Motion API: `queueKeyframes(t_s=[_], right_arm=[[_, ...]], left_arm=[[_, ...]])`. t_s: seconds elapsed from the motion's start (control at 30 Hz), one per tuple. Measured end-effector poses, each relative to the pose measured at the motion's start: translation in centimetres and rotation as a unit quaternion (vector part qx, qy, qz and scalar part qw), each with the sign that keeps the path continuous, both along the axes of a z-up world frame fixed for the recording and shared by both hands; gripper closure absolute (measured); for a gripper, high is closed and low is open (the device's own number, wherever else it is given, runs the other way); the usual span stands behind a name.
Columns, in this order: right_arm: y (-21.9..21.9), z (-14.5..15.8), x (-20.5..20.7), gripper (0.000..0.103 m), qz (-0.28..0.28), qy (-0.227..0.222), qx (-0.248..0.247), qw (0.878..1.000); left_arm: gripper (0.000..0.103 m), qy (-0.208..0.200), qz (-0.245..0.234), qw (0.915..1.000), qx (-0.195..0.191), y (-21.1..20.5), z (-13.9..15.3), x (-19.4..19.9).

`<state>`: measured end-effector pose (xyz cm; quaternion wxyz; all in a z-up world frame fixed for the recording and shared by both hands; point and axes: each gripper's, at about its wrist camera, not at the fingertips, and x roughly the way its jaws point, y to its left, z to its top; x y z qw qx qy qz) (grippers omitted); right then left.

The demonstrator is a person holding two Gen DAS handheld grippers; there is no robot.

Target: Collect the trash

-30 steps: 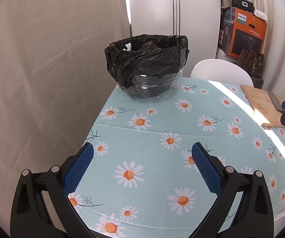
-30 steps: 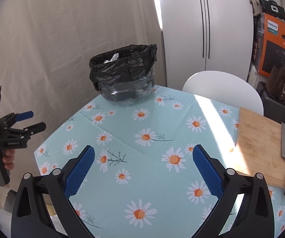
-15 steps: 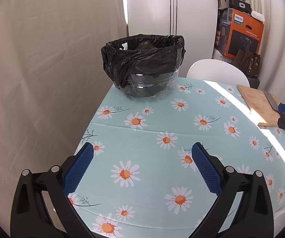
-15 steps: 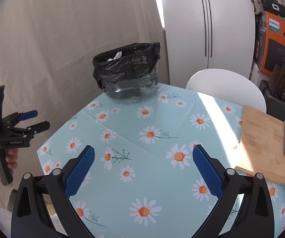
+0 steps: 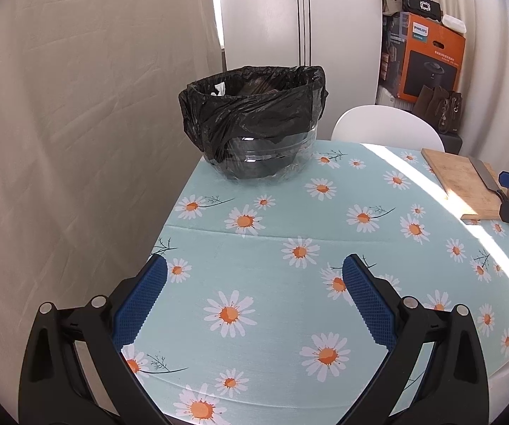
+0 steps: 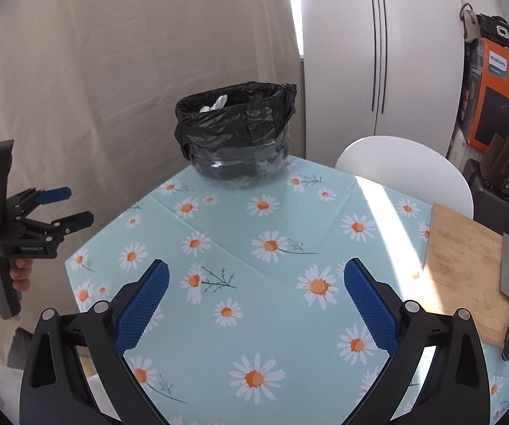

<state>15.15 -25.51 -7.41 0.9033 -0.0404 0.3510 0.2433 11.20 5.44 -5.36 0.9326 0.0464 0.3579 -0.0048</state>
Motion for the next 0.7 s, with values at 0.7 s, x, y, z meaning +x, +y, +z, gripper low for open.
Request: queueKeyframes(t_s=[0.7], right_arm=[[1.2,0.1,-1.2,0.008,-0.001,-0.008,-0.017,1.000]], left_arm=[[0.006,0.008,0.000,0.9998,-0.020,1.0,-0.9,-1.0]])
